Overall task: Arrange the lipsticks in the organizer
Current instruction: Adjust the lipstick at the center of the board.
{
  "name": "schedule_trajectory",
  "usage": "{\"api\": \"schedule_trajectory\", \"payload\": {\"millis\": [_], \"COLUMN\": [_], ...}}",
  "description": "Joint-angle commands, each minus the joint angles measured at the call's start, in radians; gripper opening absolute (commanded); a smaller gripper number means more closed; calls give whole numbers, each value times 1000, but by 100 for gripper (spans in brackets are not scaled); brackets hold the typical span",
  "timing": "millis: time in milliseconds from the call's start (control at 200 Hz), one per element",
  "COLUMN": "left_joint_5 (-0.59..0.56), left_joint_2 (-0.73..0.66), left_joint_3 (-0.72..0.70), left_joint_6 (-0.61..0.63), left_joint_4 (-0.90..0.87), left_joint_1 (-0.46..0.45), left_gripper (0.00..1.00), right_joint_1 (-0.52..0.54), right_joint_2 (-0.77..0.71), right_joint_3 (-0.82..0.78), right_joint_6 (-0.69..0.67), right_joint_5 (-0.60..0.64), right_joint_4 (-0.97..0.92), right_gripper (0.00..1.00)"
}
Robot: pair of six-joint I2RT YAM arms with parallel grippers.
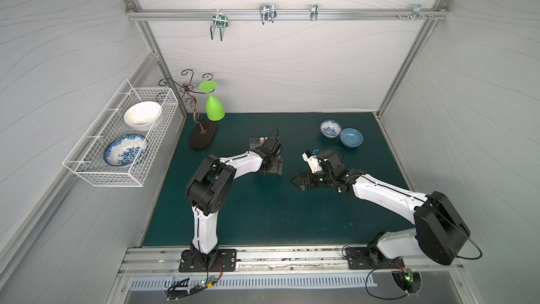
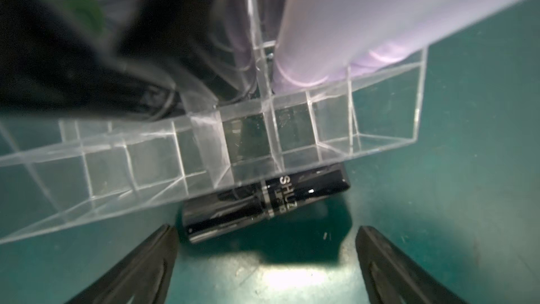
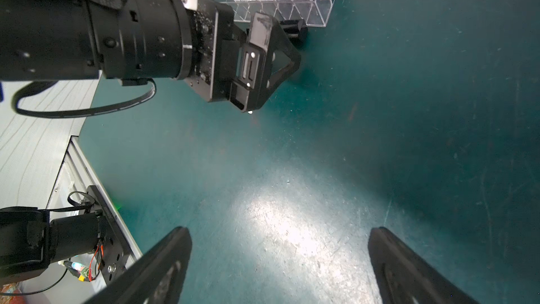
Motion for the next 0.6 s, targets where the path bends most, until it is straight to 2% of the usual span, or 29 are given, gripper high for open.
{"api": "schedule_trajectory", "payload": {"millis": [0, 365, 595], "left_joint_5": [-7, 16, -9], "left_joint_2": [40, 12, -61], "left_joint_3": [67, 39, -19], "left_joint_6": [-11, -32, -66], "left_joint_4": [4, 3, -7], "left_joint_1": [3, -21, -102], "left_gripper": [100, 100, 100], "right_joint_1": [1, -5, -10], "right_joint_2": [-3, -17, -48], "right_joint_3": [-2, -4, -14], "right_joint_6": [-13, -13, -14], "right_joint_5": [-17, -21, -7], "right_joint_4": [19, 14, 8], "right_gripper": [98, 98, 98]}}
